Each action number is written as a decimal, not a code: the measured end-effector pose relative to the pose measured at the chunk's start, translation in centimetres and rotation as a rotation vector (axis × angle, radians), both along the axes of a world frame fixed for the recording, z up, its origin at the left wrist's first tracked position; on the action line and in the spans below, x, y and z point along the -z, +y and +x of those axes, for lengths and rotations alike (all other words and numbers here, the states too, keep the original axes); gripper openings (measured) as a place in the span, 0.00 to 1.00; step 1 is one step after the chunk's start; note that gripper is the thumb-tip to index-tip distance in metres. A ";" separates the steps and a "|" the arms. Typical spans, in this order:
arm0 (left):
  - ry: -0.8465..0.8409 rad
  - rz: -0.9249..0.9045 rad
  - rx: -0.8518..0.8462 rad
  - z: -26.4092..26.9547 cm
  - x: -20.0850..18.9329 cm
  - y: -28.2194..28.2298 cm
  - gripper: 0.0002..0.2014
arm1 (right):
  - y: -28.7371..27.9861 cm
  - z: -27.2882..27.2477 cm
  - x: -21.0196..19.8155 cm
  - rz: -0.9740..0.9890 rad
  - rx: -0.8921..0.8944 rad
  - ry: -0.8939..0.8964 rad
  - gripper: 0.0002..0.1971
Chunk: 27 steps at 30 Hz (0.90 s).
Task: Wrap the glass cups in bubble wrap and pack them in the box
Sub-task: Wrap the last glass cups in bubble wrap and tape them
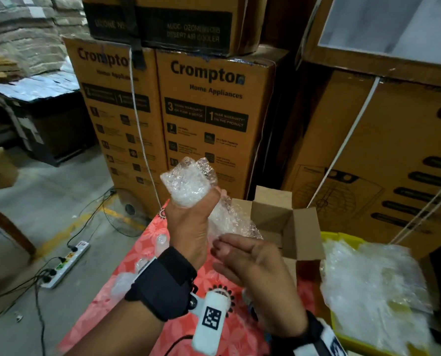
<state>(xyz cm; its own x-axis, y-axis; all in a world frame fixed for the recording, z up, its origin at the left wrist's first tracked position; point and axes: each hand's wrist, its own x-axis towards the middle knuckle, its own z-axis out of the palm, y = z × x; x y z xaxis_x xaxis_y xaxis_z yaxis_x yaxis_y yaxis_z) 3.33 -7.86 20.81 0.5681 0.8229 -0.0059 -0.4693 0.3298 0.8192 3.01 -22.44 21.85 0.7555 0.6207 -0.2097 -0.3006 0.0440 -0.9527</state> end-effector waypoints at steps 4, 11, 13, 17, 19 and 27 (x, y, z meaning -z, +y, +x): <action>-0.028 0.065 0.065 -0.3 -0.2 -1.2 0.16 | 0.4 0.5 -0.1 0.232 0.012 0.299 0.09; 0.010 0.120 0.202 -0.6 0.8 -2.0 0.26 | 0.9 0.9 0.3 0.401 0.089 0.520 0.18; 0.025 0.140 0.236 -0.8 1.2 -2.2 0.30 | 1.1 1.0 0.5 0.423 0.126 0.555 0.22; -0.001 0.201 0.390 -1.5 1.6 -2.1 0.31 | 0.7 1.5 0.6 0.402 0.207 0.612 0.23; -0.024 0.250 0.493 -1.7 1.8 -2.0 0.33 | 0.4 1.8 0.5 0.389 0.239 0.618 0.23; -0.012 0.147 0.517 -2.0 2.4 -2.5 0.40 | 0.1 2.9 2.6 0.296 0.247 0.514 0.19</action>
